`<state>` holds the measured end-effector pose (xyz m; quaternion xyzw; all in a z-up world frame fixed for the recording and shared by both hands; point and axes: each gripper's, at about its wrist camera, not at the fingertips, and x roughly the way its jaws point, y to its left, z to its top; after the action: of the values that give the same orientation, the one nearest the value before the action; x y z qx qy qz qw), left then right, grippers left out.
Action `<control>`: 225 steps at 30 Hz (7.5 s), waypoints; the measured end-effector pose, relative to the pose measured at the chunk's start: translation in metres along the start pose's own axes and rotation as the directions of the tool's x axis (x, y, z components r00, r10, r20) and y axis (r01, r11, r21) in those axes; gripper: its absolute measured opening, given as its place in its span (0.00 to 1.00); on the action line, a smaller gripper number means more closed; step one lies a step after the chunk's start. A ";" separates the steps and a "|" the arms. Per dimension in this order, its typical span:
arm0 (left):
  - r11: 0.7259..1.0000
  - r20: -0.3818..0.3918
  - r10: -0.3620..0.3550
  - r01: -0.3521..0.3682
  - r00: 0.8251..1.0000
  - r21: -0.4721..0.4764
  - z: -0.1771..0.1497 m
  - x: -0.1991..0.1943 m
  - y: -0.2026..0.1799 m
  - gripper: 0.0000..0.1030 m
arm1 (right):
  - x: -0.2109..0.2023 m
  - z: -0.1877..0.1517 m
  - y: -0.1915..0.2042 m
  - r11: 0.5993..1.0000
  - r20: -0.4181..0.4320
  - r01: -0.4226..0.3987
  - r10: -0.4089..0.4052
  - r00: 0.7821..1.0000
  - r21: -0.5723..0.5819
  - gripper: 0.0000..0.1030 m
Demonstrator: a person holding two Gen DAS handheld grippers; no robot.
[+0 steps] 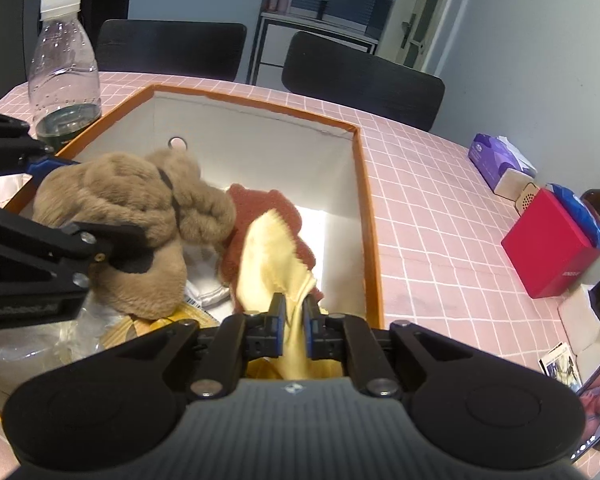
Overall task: Organize soft objects
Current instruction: 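Release the plush bear and yellow cloth into the box, then move the left gripper to the clear plastic bag and grasp it, then grasp the pink-and-white crochet piece with the right gripper while the left gripper holds the bag, then lift the plastic bag and crochet piece and carry both over the box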
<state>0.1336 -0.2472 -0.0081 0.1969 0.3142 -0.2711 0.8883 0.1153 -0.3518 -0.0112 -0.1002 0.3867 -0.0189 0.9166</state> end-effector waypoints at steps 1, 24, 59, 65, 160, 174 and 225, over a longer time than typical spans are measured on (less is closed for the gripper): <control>1.000 0.003 0.005 -0.005 1.000 0.004 0.000 0.001 -0.001 0.61 | 0.000 0.000 0.001 1.000 0.000 -0.003 0.003 1.000 -0.002 0.11; 0.995 0.309 -0.015 0.046 0.951 -0.091 -0.032 -0.099 0.028 0.74 | -0.039 0.006 -0.004 0.996 0.116 -0.042 0.032 0.993 0.084 0.51; 0.934 0.139 0.213 -0.160 0.967 -0.321 -0.174 -0.126 0.172 0.80 | -0.059 0.003 0.229 0.967 0.271 -0.248 0.254 0.928 -0.057 0.51; 0.940 0.104 0.197 -0.158 0.975 -0.303 -0.176 -0.112 0.191 0.84 | -0.022 0.008 0.248 0.964 0.216 -0.256 0.266 0.940 -0.072 0.41; 0.863 -0.113 0.203 -0.232 0.973 -0.448 -0.197 -0.080 0.200 0.02 | 0.008 0.003 0.276 0.944 0.094 -0.303 0.292 0.952 0.131 0.71; 0.859 -0.089 0.229 -0.244 0.969 -0.450 -0.195 -0.094 0.195 0.01 | -0.009 0.004 0.268 0.934 0.142 -0.353 0.343 0.929 0.052 0.17; 0.991 0.337 -0.045 0.085 0.940 -0.104 -0.009 -0.113 0.040 0.01 | -0.141 0.027 0.026 0.986 0.340 -0.164 0.142 0.930 0.036 0.17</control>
<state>0.0801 -0.1716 0.0677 0.0850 0.1808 -0.3110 0.9292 0.0347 -0.3057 0.1017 -0.0419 0.2307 0.0577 0.9704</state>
